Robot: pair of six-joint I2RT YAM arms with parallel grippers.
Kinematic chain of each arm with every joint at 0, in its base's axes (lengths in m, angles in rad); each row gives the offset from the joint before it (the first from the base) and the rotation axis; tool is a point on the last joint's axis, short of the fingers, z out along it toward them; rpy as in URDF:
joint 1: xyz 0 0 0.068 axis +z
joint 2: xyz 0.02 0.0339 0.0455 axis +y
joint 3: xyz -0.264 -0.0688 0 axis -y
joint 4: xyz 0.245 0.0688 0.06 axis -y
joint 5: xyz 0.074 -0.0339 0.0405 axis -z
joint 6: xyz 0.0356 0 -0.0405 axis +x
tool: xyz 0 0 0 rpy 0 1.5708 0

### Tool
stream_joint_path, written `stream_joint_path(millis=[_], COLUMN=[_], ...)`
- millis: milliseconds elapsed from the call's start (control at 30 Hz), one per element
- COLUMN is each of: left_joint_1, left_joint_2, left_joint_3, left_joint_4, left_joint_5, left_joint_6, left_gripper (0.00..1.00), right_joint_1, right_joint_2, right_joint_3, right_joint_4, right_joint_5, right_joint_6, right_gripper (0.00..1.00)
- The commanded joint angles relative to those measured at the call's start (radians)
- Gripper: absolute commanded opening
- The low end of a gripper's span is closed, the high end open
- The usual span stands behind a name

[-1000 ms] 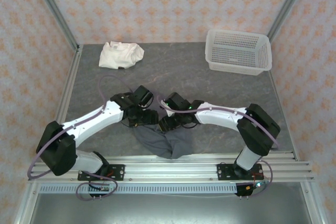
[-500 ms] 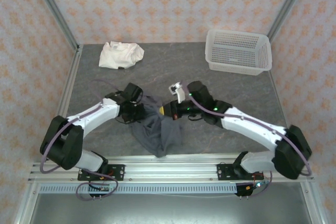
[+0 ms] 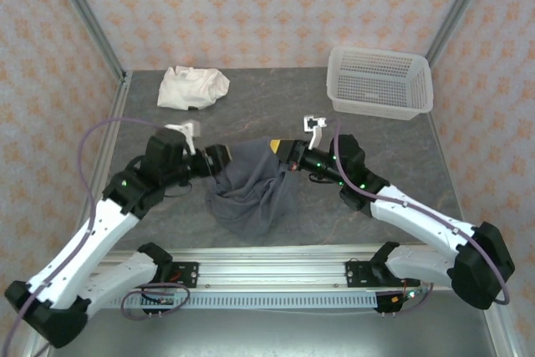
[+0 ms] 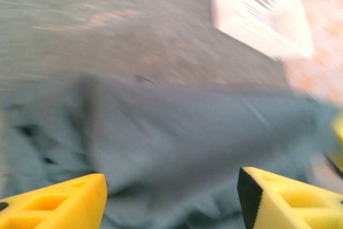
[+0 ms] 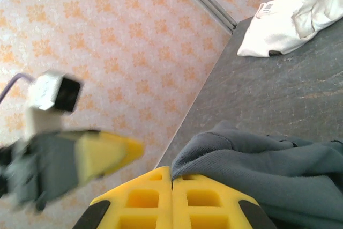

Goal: Fold the inside-out t-shirt

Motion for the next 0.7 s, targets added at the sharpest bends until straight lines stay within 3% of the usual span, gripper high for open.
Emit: stream_joint_path(millis=[0,67,167,300,367,400,467,500,600,667], left_joint_1=[-0.162,-0.213,-0.217,-0.213,-0.209,-0.195,-0.121,-0.063,0.058,0.081], left_joint_2=[0.062,0.123,0.252,0.404,0.449,0.456,0.441,0.42,0.348,0.302], left_joint_3=[-0.046,-0.05,-0.027,0.056,0.116,0.137,0.128,0.105,0.01,0.019], left_joint_4=[0.012,0.022,0.043,0.13,0.124,0.123,0.178,0.244,0.535,0.549], left_joint_5=[-0.06,-0.095,-0.154,-0.142,-0.154,-0.154,-0.03,0.09,0.407,0.473], left_joint_6=[0.071,0.132,0.167,0.184,0.167,0.144,0.061,-0.006,-0.239,-0.261], left_gripper=[0.66,0.69,0.74,0.75,0.66,0.55,0.12,0.0,0.0,0.0], right_joint_1=[-0.005,-0.005,-0.005,-0.003,-0.004,-0.005,-0.006,-0.014,-0.07,-0.111], right_joint_2=[0.032,0.05,0.063,0.063,0.063,0.059,0.039,0.022,-0.033,-0.046], right_joint_3=[0.039,0.065,0.09,0.103,0.09,0.08,0.056,0.037,-0.039,-0.077], right_joint_4=[0.106,0.096,0.107,0.107,0.109,0.106,0.098,0.076,0.0,-0.074], right_joint_5=[0.007,-0.025,-0.068,-0.099,-0.096,-0.089,-0.061,-0.025,0.126,0.198], right_joint_6=[0.032,0.037,0.058,0.084,0.093,0.094,0.091,0.092,0.113,0.107], right_gripper=[0.0,0.0,0.0,0.0,0.0,0.0,0.0,0.0,0.0,0.0])
